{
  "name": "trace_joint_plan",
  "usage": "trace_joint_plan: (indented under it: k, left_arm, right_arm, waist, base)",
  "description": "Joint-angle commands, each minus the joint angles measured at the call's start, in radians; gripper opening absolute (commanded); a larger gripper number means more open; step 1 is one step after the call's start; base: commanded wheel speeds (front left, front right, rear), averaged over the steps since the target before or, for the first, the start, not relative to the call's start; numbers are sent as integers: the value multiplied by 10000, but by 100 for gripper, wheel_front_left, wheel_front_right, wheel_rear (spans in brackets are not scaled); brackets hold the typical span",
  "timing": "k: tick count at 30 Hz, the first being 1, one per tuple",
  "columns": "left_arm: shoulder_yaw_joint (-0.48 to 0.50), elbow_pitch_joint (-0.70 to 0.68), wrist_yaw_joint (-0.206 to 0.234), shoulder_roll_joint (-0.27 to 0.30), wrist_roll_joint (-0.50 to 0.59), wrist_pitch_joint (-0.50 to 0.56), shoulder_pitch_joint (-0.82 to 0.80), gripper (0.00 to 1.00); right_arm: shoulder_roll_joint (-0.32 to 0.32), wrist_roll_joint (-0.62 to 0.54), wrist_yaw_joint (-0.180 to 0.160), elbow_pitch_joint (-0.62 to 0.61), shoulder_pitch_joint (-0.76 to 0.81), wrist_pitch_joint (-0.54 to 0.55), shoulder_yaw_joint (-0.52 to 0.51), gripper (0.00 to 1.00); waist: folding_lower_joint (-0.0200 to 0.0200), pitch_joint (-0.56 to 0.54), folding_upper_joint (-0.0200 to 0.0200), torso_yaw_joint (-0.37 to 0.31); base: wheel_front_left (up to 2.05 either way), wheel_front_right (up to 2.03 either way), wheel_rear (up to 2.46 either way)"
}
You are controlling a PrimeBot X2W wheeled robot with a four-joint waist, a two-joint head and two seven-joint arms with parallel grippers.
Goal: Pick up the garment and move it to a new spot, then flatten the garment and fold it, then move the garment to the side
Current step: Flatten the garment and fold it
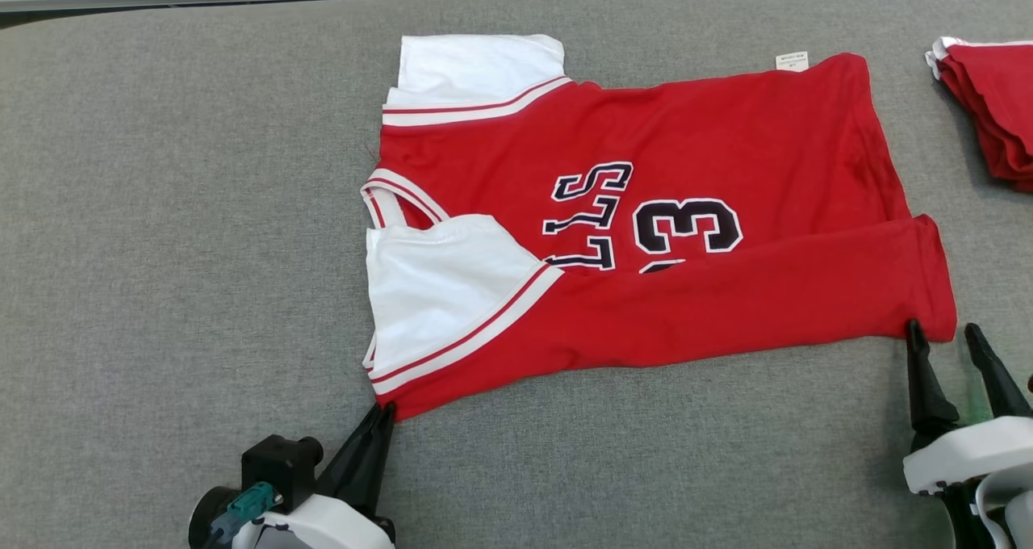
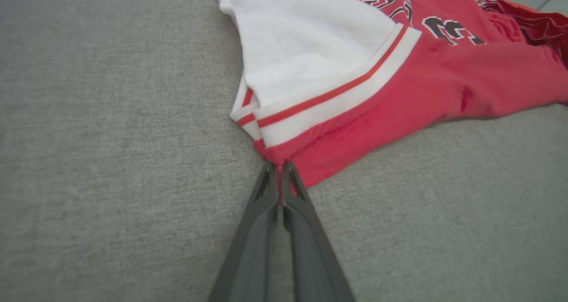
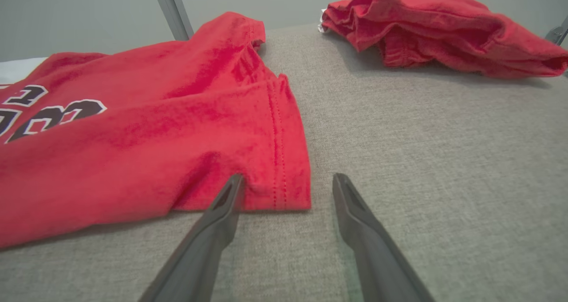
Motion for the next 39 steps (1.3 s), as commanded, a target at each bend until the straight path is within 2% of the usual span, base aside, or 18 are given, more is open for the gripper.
trace_joint_plan:
  k: [1,6,7,8,9,14,21,29,35,36,37,38,39]
  left_arm:
    - [2,-43,-17,131,86,-75,-84,0]
    - [-9,-239,10,255,189,-241,-144,0]
    - [-10,-258,23,278,197,-234,-150,0]
    - [-10,-276,40,308,215,-229,-165,0]
    - [-12,-294,56,329,218,-226,-182,0]
    - [-10,-423,86,417,192,-261,-64,0]
    - [45,-1113,181,706,176,-154,526,0]
    - [-114,-2623,441,1141,8,979,2047,0]
    - [-160,-3192,636,1184,-172,1502,2509,0]
    - [-189,-3164,640,1170,-160,1536,2444,0]
    - [-198,-3119,651,1129,-180,1573,2363,0]
    - [-198,-3079,670,1110,-191,1584,2284,0]
    - [-210,-3043,668,1092,-187,1596,2216,6]
  right_arm:
    - [-86,215,-23,183,-211,-6,99,100]
    - [-117,995,-23,1071,-615,4,672,100]
    - [-153,1163,-23,1289,-690,30,904,55]
    - [-172,1319,-20,1433,-765,56,1183,18]
    - [-193,1507,-15,1536,-827,59,1431,0]
    - [-727,2163,-24,1605,-821,38,2249,0]
    - [-1516,2760,-26,788,-182,12,2606,0]
    - [-2576,3420,-27,53,974,417,3106,0]
    - [-2725,3507,-27,-270,1307,442,2833,0]
    - [-2696,3471,-27,-284,1331,461,2808,20]
    - [-2671,3417,-27,-254,1343,485,2770,49]
    - [-2641,3370,-29,-228,1349,485,2722,100]
    - [-2606,3311,-29,-210,1360,492,2679,100]
  waist:
    - [0,28,0,20]
    - [0,56,0,107]
    - [0,60,0,113]
    - [0,61,0,121]
    - [0,59,0,128]
    - [0,-80,0,144]
    - [0,-278,0,117]
    - [0,-402,0,54]
    - [0,-354,0,45]
    - [0,-352,0,47]
    - [0,-358,0,50]
    - [0,-361,0,52]
    - [0,-365,0,53]
  base:
    - [0,0,0]
    - [0,0,0]
    - [0,0,0]
    - [0,0,0]
    - [0,0,0]
    - [0,0,0]
    - [0,0,0]
    - [0,0,0]
    - [0,0,0]
    - [0,0,0]
    - [0,0,0]
    - [0,0,0]
    - [0,0,0]
